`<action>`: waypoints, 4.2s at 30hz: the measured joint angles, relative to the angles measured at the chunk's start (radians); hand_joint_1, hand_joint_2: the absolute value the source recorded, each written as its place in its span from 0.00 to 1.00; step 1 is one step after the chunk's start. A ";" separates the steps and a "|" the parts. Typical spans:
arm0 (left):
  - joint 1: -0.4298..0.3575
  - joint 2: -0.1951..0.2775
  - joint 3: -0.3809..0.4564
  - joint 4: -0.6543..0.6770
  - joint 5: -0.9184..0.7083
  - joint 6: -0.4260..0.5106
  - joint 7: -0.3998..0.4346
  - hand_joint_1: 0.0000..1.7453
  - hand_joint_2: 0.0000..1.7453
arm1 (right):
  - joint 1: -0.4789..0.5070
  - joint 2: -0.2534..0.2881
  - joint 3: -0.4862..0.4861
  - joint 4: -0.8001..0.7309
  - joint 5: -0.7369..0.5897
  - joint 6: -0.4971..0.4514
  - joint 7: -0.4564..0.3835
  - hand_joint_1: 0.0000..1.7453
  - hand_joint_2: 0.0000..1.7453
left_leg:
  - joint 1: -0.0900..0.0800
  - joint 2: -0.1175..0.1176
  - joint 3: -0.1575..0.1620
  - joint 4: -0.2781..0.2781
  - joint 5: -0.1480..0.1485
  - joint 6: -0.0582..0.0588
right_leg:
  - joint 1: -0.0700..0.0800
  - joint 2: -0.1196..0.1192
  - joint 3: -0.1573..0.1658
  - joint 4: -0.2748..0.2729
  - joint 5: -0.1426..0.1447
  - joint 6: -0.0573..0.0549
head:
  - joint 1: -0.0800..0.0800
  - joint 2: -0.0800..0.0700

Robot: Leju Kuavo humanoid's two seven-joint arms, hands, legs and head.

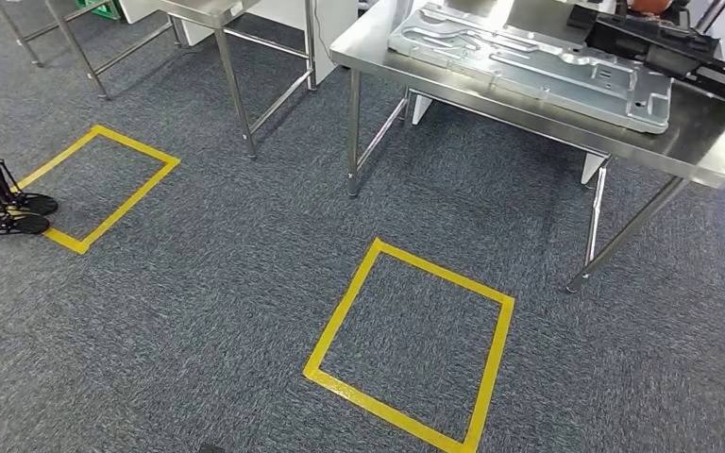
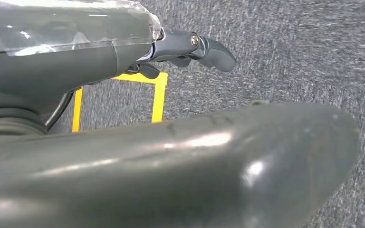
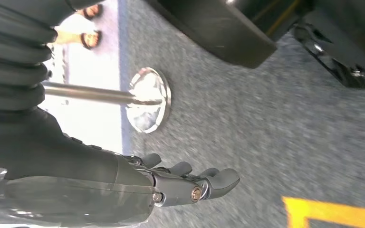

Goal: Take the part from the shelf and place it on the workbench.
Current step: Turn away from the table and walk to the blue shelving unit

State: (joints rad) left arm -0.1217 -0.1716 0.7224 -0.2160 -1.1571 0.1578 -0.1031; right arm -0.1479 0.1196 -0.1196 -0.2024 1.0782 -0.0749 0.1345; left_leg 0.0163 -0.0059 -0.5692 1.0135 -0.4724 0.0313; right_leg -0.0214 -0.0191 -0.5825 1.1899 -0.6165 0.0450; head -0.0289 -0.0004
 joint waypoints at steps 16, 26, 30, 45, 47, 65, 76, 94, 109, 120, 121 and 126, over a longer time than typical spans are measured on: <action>0.010 -0.004 0.010 0.007 -0.010 0.008 0.001 0.00 0.00 | 0.015 0.005 0.000 0.001 0.024 0.000 -0.008 0.00 1.00 | -0.011 -0.014 -0.074 0.185 -0.078 -0.043 | 0.013 -0.012 0.155 -0.280 0.117 -0.074 | 0.000 0.000; 0.013 -0.001 0.013 0.012 -0.010 0.011 0.004 0.00 0.00 | 0.014 -0.006 0.006 0.000 0.048 0.007 -0.018 0.00 1.00 | 0.006 0.049 -0.070 0.045 0.039 -0.037 | 0.006 -0.105 0.235 -0.245 0.003 -0.017 | -0.001 0.000; 0.013 -0.002 0.018 0.012 -0.009 0.014 0.004 0.00 0.00 | 0.011 -0.006 0.006 0.000 0.052 0.005 -0.023 0.00 1.00 | 0.003 0.009 -0.069 0.045 0.030 -0.020 | 0.001 -0.012 0.153 -0.087 -0.082 -0.017 | -0.002 0.000; 0.014 -0.008 0.028 0.016 -0.012 0.022 -0.003 0.00 0.00 | 0.003 0.004 0.007 0.000 0.061 0.008 -0.045 0.00 1.00 | -0.016 -0.045 -0.102 0.116 -0.008 -0.050 | 0.025 0.029 0.099 -0.223 0.110 -0.090 | -0.002 0.000; 0.010 -0.006 0.028 0.016 -0.011 0.022 -0.003 0.00 0.00 | 0.007 0.004 0.007 0.000 0.062 0.008 -0.047 0.00 1.00 | -0.010 -0.013 -0.156 0.230 -0.061 -0.059 | 0.027 -0.003 0.101 -0.224 0.107 -0.089 | -0.002 0.000; 0.004 0.003 0.035 0.016 -0.012 0.022 -0.007 0.00 0.00 | -0.009 0.003 0.007 -0.001 0.079 0.007 -0.063 0.00 1.00 | -0.002 -0.042 -0.021 -0.009 0.043 -0.018 | 0.008 0.016 -0.009 0.052 -0.018 -0.024 | -0.002 0.000; -0.002 0.003 0.039 0.016 -0.012 0.023 -0.002 0.00 0.00 | -0.006 0.005 0.007 0.000 0.091 0.013 -0.065 0.00 1.00 | 0.003 -0.023 -0.110 0.145 -0.028 -0.074 | 0.011 0.026 0.077 -0.186 0.096 -0.082 | -0.002 0.000; -0.007 0.009 0.045 0.016 -0.019 0.025 -0.001 0.00 0.00 | -0.013 0.006 0.005 -0.001 0.090 0.014 -0.066 0.00 1.00 | -0.012 -0.012 -0.004 -0.024 0.044 -0.014 | 0.012 0.012 -0.032 0.084 -0.045 -0.041 | -0.002 0.000; -0.004 0.011 0.046 0.016 -0.020 0.023 -0.001 0.00 0.00 | -0.002 0.009 0.003 0.000 0.087 0.027 -0.070 0.00 1.00 | 0.006 -0.003 -0.165 0.288 -0.082 -0.072 | 0.019 -0.004 0.055 -0.156 0.091 -0.085 | -0.003 0.000; 0.002 0.012 0.047 0.016 -0.022 0.021 -0.004 0.00 0.00 | -0.003 0.009 0.003 -0.001 0.090 0.025 -0.072 0.00 1.00 | -0.024 0.028 -0.001 -0.013 0.033 -0.014 | 0.031 -0.050 0.059 -0.129 0.055 -0.061 | -0.003 0.000; 0.000 0.012 0.047 0.016 -0.022 0.020 -0.003 0.00 0.00 | -0.002 0.008 0.002 -0.001 0.090 0.025 -0.073 0.00 1.00 | -0.021 0.020 0.002 -0.019 0.037 -0.012 | 0.027 -0.022 0.039 -0.084 0.029 -0.055 | -0.003 0.000; -0.003 0.010 0.049 0.016 -0.022 0.019 -0.001 0.00 0.00 | -0.012 0.008 0.000 -0.001 0.090 0.024 -0.077 0.00 1.00 | -0.015 -0.032 0.000 -0.016 0.040 -0.013 | 0.011 0.016 -0.033 0.074 -0.003 -0.035 | -0.003 0.000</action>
State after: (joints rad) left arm -0.1246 -0.1611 0.7715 -0.1999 -1.1792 0.1769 -0.1041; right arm -0.1601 0.1278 -0.1193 -0.2033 1.1685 -0.0504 0.0573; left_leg 0.0013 -0.0381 -0.5692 0.9973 -0.4328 0.0179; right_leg -0.0106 -0.0030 -0.6156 1.2635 -0.6191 0.0101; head -0.0317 -0.0004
